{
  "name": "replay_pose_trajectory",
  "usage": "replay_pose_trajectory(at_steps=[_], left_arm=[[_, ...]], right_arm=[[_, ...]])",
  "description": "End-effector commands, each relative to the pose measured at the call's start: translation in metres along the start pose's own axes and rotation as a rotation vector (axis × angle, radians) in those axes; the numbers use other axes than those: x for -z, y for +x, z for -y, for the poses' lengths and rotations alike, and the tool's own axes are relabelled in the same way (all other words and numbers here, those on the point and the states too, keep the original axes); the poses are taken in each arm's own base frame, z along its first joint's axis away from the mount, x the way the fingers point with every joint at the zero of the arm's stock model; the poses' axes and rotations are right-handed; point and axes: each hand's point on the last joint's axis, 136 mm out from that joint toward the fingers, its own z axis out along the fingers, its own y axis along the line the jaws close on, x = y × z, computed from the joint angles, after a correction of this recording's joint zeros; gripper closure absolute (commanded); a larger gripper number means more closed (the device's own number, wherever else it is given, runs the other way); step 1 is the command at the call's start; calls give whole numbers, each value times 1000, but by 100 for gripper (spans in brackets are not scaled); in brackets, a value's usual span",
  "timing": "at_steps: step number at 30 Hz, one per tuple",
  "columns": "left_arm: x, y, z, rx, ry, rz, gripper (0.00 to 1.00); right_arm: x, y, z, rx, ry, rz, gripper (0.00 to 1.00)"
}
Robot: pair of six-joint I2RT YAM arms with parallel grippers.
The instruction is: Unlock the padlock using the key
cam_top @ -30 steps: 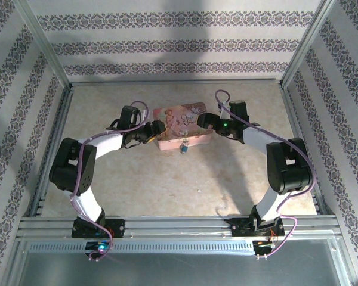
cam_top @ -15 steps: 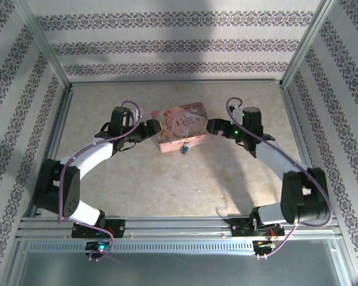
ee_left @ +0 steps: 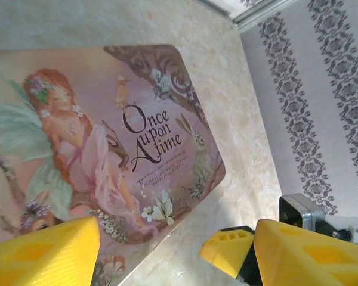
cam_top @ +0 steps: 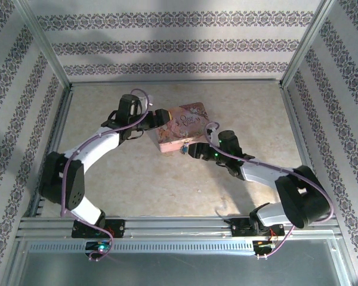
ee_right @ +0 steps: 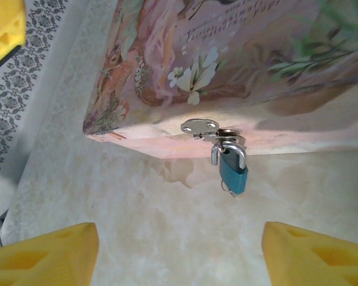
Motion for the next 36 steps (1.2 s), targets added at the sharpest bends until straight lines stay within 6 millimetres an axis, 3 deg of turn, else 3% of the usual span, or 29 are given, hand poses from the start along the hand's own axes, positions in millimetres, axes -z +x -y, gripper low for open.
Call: replay_pose_trajectory(at_steps=[1,10,18,36], left_arm=[[-17,4,5,-26,21,-45,32],[-50,6,-26,-16,-50,-68,36],[-52,15,-41,-15,-99,-88,36],[-55,19,-48,-9,-116,-98,37]], right_arm=[[-12,-7,1,-7,6,73,32],[-37,4,19,-40,15,81,51],[-51,9,28,-64,4,88,60],[-71,12,36,-95,-10,115,71]])
